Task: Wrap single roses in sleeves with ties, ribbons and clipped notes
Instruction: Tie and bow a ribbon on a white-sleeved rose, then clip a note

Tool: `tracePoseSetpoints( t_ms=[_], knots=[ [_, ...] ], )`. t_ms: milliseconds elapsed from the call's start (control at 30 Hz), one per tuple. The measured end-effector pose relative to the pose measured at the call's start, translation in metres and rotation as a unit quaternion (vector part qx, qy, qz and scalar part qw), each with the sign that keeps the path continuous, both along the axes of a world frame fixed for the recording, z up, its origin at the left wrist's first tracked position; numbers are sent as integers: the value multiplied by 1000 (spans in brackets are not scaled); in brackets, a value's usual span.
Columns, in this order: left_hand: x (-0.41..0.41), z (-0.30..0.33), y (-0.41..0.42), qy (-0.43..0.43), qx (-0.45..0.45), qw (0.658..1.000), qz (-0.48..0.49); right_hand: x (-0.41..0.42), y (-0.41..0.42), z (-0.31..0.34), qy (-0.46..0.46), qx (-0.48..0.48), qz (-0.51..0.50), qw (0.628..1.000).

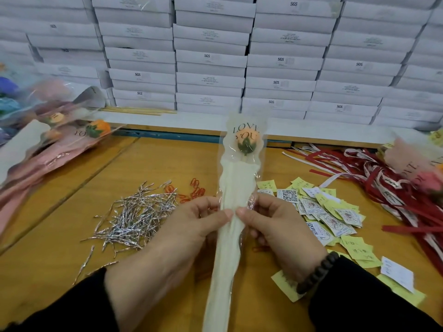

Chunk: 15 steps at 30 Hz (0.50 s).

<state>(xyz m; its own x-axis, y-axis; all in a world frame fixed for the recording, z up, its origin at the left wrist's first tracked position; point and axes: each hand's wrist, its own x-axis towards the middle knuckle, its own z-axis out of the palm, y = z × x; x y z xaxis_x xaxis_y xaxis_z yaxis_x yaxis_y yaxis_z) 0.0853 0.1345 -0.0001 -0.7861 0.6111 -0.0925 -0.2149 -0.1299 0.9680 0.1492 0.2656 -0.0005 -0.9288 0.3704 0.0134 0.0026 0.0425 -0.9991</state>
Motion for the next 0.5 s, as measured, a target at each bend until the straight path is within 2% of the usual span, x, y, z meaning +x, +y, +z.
tracePoseSetpoints(
  t_ms=[500],
  knots=[
    [-3,-4,4,5,-3,1000,17,-4,8,-7,3,-31,4,1000]
  ],
)
